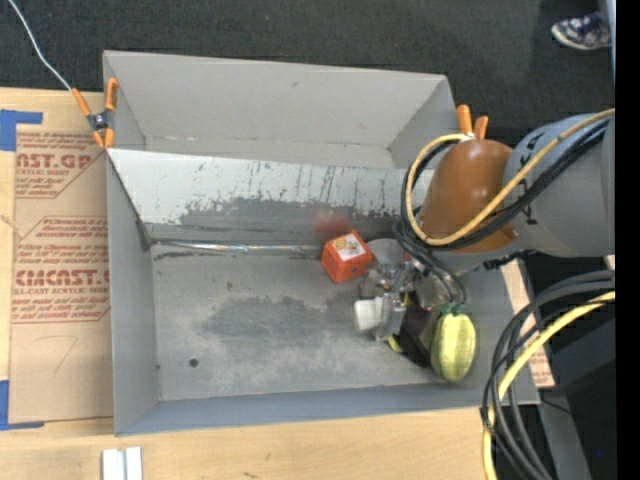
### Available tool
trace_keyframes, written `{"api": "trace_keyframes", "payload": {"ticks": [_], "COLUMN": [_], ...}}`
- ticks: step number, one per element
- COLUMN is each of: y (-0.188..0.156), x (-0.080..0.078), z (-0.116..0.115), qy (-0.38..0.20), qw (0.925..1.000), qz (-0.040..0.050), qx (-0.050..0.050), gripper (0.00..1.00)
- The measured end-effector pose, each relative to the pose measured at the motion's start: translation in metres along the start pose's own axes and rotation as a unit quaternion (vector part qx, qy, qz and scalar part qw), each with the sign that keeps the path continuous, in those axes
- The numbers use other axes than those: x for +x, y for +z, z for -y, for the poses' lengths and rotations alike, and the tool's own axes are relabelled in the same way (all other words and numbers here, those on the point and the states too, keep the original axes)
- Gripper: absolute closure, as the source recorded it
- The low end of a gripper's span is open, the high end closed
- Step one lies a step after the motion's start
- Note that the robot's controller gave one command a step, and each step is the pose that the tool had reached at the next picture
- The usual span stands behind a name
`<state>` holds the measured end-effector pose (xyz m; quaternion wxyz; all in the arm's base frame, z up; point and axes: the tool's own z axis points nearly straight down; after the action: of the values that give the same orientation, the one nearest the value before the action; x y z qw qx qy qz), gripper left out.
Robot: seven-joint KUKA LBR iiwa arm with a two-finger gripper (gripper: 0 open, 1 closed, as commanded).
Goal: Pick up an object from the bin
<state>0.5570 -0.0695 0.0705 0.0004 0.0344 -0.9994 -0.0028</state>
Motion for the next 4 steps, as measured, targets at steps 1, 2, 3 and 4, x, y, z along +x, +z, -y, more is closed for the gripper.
{"api": "trace_keyframes", "payload": {"ticks": [1,2,3,4], "y": [-0.071,-0.033,0.002,0.002], "x": [0.013,0.011,0.024,0.024], "z": [-0.011,-0.019,-0.020,-0.020], "qy": [0.011,0.004,0.049,0.049], "qw": [0.9999,1.0000,0.9988,0.9988], "qz": [-0.0024,0.0028,-0.0029,-0.0029], "qx": [-0.001,0.000,-0.002,-0.002], "gripper": [1.00,1.00,1.00,1.00]}}
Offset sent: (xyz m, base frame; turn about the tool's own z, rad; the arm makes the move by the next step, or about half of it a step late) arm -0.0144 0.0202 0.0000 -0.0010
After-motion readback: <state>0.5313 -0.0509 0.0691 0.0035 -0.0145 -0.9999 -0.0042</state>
